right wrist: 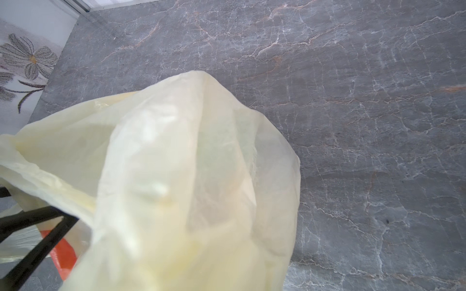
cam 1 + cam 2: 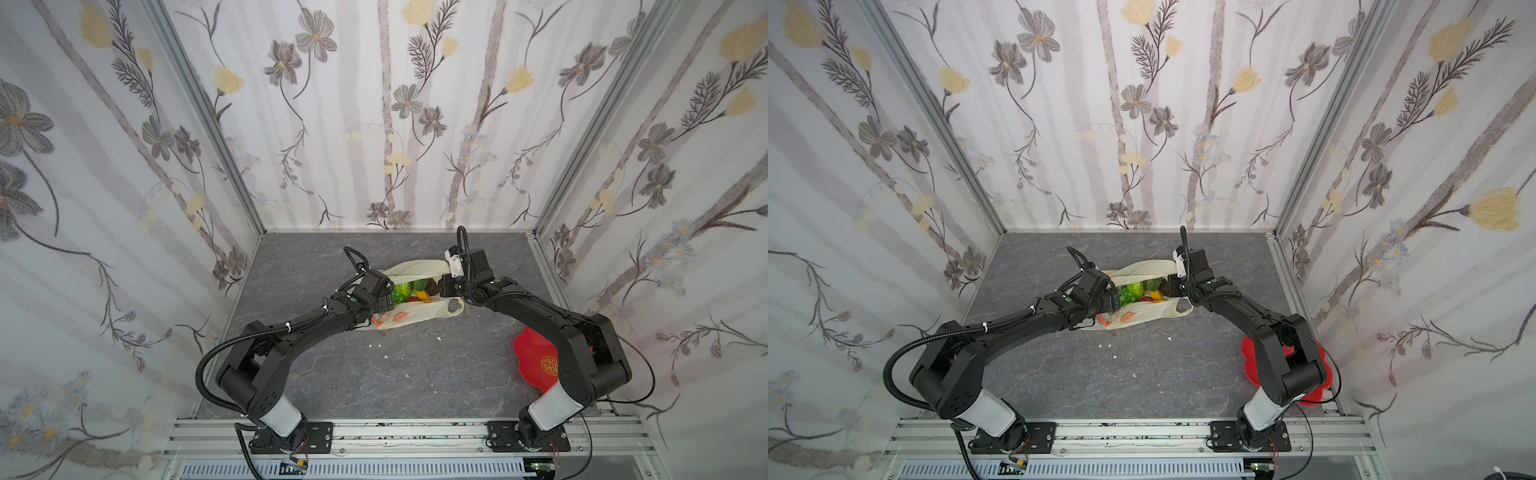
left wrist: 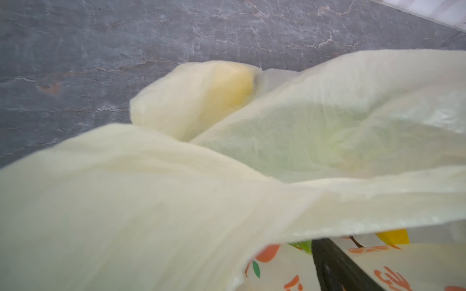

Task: Take fruits out of the plastic bag
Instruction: Spread open the plastic bag at the top-center of the table.

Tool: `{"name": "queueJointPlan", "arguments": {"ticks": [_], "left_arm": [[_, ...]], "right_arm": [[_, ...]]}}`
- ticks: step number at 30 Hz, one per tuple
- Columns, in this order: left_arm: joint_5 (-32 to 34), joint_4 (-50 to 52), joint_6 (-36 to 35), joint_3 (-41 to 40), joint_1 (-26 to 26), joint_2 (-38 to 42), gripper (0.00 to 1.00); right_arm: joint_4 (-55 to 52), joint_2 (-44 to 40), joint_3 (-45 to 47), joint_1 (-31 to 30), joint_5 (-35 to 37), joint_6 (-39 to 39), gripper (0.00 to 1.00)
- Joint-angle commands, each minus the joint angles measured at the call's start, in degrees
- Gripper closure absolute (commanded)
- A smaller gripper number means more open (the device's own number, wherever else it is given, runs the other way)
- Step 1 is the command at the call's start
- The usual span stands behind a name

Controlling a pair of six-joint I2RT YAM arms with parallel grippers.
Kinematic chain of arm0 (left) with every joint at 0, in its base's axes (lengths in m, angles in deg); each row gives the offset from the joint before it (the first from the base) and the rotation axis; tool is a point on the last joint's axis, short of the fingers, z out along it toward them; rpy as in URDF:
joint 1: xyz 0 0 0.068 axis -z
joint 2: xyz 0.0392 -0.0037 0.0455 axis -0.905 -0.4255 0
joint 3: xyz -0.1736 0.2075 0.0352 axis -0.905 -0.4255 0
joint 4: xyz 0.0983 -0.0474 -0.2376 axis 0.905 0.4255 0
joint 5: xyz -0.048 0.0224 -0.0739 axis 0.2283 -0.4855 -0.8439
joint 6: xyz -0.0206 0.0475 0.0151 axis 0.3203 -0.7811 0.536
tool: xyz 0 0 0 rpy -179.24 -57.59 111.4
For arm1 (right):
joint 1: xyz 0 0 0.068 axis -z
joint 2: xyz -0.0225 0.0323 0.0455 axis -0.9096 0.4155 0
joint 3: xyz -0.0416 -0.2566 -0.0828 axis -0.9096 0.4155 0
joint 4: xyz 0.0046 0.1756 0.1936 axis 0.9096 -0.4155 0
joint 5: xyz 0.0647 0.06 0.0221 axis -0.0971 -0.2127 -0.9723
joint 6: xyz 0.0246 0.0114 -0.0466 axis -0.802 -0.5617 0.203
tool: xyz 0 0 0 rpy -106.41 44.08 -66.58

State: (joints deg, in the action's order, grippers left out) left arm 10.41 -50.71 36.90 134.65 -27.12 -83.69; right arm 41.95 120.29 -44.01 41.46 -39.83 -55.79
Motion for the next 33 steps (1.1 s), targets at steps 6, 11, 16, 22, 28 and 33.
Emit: {"name": "queueJointPlan", "arguments": {"ticks": [6,11,16,22,28,33], "left_arm": [[9.09,3.23,5.59,-1.61,2.48,5.25,0.19],[11.42,5.35,7.39,-4.52,5.11,9.8,0.22],[11.51,5.9,6.92,-4.28,7.25,11.0,0.22],[13.75,6.34,3.21,0.34,8.65,9.7,0.22],[20.81,6.75,-7.18,5.73,7.9,5.54,0.14],[30.58,6.63,-13.46,8.54,7.39,-0.79,0.1]], "right_arm": [[0.55,-0.68,-0.2,-0.14,1.2,0.42,1.0],[0.13,-0.35,-1.1,-0.09,1.41,0.42,1.0],[-0.4,-0.15,-2.05,-0.09,1.65,0.47,1.0],[-0.62,-0.46,-1.88,-0.05,2.07,0.47,1.0],[-0.66,-0.63,-1.26,-0.01,2.67,0.64,1.0],[-0.49,-0.93,-1.35,-0.01,2.67,0.55,1.0]]}}
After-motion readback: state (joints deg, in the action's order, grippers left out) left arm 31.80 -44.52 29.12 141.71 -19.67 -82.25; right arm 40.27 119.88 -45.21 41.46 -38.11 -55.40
